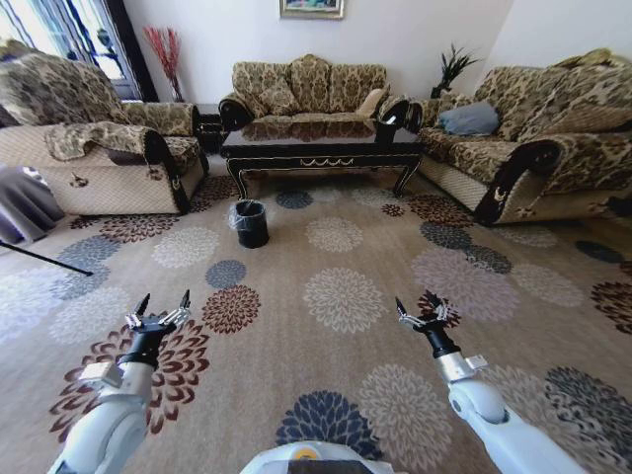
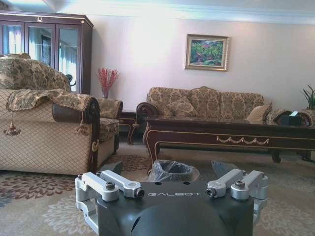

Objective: Move to the front of the table and pick up the trash from the floor, then place it into the trash bin.

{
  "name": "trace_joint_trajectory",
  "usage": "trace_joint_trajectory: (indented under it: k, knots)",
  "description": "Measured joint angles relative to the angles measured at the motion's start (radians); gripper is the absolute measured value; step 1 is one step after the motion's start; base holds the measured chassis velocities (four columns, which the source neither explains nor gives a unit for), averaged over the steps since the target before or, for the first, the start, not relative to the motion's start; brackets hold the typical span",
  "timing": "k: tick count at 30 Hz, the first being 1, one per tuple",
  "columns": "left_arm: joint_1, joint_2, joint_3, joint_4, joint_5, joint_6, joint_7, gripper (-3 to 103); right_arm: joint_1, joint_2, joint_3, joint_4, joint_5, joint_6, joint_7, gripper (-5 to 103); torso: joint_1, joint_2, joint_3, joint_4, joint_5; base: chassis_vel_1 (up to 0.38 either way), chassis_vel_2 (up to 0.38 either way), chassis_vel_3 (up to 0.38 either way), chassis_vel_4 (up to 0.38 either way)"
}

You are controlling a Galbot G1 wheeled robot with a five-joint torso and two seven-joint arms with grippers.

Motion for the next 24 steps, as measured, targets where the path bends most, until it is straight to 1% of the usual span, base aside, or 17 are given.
trace_joint_trajectory:
  k: [2, 6, 8, 12, 14, 21, 24]
  knots:
    - [-0.001, 0.003, -0.005, 0.001, -0.005, 0.000, 0.000, 100, 0.003, -0.003, 0.000, 0.001, 0.002, 0.000, 0.000, 100, 0.004, 0.012, 0.007, 0.0000, 0.0000, 0.000, 0.000, 0.000, 0.000]
    - [-0.011, 0.012, -0.019, 0.009, -0.022, 0.003, 0.000, 100, 0.009, -0.007, 0.005, 0.005, 0.005, -0.005, 0.008, 100, 0.007, 0.022, 0.015, 0.0001, 0.0001, 0.000, 0.000, 0.000, 0.000]
    - [-0.037, 0.029, -0.040, 0.023, -0.061, 0.013, -0.014, 100, 0.021, -0.019, 0.021, 0.020, 0.016, -0.023, 0.039, 100, 0.011, 0.036, 0.024, 0.0000, 0.0000, 0.000, 0.000, 0.000, 0.000]
    - [-0.052, 0.041, -0.054, 0.033, -0.081, 0.017, -0.020, 100, 0.027, -0.033, 0.034, 0.033, 0.032, -0.033, 0.055, 100, 0.013, 0.044, 0.031, 0.0000, 0.0000, 0.000, 0.000, 0.000, 0.000]
    - [-0.063, 0.047, -0.061, 0.037, -0.100, 0.021, -0.021, 100, 0.029, -0.051, 0.046, 0.044, 0.043, -0.047, 0.072, 100, 0.016, 0.058, 0.042, 0.0001, -0.0003, 0.000, 0.000, 0.000, 0.000]
    - [-0.071, 0.040, -0.052, 0.039, -0.098, 0.022, -0.020, 100, 0.025, -0.052, 0.049, 0.047, 0.043, -0.047, 0.071, 100, 0.026, 0.090, 0.063, 0.0000, 0.0000, 0.000, 0.000, 0.000, 0.000]
    - [-0.071, 0.040, -0.051, 0.039, -0.097, 0.022, -0.020, 100, 0.025, -0.049, 0.047, 0.045, 0.041, -0.046, 0.070, 100, 0.028, 0.096, 0.068, 0.0000, 0.0000, 0.000, 0.000, 0.000, 0.000]
